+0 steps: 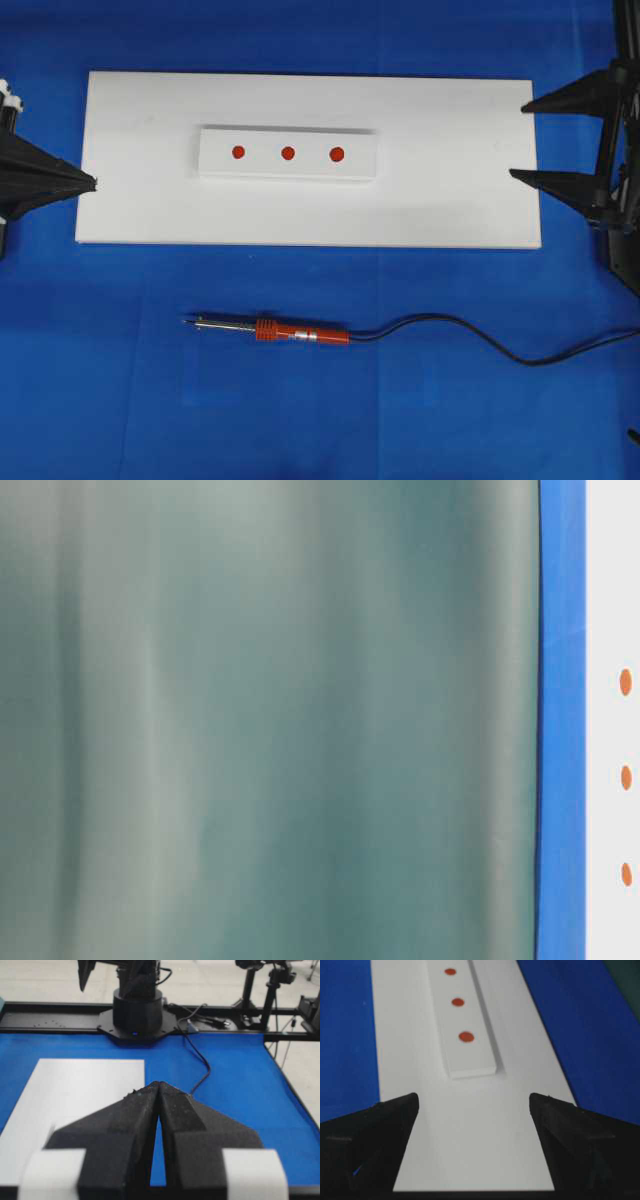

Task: Touch the tip of the soldering iron to the mark.

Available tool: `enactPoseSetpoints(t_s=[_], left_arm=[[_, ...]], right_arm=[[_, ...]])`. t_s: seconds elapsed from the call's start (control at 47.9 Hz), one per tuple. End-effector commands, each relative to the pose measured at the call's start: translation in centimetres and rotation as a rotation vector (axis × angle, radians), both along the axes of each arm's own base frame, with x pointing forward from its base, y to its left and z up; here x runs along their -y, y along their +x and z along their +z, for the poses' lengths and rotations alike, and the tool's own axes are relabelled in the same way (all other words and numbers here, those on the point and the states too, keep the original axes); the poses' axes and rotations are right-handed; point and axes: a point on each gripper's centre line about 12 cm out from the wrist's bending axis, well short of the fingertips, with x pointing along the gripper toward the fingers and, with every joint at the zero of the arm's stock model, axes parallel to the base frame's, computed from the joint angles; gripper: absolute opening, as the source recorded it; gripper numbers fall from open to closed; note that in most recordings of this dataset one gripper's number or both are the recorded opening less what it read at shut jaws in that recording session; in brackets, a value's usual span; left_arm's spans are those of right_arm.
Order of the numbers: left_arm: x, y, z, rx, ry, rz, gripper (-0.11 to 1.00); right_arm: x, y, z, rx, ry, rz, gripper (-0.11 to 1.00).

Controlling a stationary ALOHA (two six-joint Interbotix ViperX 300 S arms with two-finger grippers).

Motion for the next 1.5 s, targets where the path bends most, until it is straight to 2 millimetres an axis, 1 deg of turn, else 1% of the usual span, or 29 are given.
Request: enactPoseSetpoints(t_s=[0.0,0.251,1.484], left_arm=[[0.16,0.17,0.28,0.006,0.0,-0.008,0.0],[0.16,0.17,0.28,0.006,0.001,-0.008,0.0],[0.17,0.19,0.07,-0.002,0.009,-0.008,0.0]], right_arm=[[-0.12,0.03,0.15,0.024,0.007,0.008,0.83],[-0.26,0.08,-0.05,0.018,0.009,0.016,0.83],[-0.38,0.1,0.24,0.029,0.008,0.023,0.83]])
